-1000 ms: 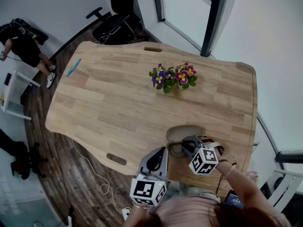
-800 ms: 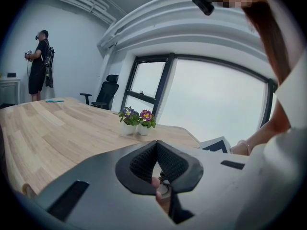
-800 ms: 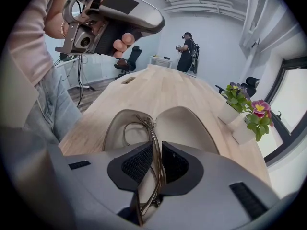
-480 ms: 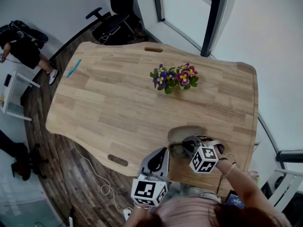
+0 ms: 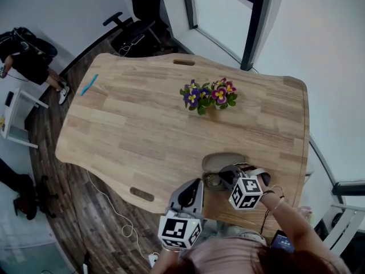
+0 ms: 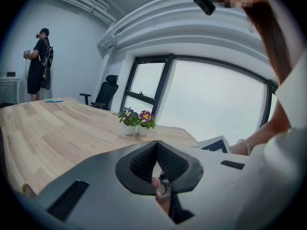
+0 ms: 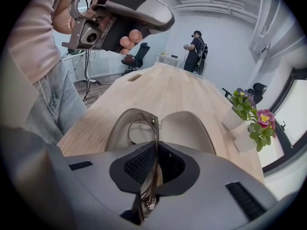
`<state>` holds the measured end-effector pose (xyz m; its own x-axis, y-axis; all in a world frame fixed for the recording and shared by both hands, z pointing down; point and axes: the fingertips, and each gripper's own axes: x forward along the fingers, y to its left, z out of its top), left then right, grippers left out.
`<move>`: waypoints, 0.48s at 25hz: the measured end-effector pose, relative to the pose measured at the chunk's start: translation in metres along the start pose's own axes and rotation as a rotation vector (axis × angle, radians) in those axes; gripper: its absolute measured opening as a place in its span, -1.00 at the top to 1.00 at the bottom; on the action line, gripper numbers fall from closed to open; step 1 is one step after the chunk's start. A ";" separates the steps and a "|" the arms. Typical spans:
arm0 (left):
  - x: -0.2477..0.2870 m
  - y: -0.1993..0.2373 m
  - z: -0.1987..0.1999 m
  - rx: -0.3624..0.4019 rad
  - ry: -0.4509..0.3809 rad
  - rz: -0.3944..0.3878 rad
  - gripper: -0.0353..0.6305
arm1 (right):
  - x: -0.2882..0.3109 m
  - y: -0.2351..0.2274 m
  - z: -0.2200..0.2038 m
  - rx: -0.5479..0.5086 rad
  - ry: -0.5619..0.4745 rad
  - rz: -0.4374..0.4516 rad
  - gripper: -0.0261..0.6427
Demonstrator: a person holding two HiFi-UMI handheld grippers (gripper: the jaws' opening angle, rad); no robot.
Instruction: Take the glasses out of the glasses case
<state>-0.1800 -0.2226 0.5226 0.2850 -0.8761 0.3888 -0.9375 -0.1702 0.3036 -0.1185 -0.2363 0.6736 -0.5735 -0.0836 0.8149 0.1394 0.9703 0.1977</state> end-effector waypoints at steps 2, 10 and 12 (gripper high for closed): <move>-0.001 0.000 0.000 0.000 -0.005 0.002 0.89 | -0.002 -0.001 0.002 -0.008 -0.005 -0.009 0.88; -0.009 -0.005 0.002 0.010 -0.022 0.016 0.89 | -0.018 -0.010 0.010 0.000 -0.045 -0.070 0.88; -0.011 -0.006 0.002 0.012 -0.028 0.022 0.89 | -0.023 -0.012 0.013 0.002 -0.056 -0.086 0.88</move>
<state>-0.1780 -0.2122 0.5149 0.2589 -0.8921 0.3703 -0.9457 -0.1561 0.2852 -0.1178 -0.2431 0.6456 -0.6274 -0.1543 0.7632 0.0855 0.9606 0.2645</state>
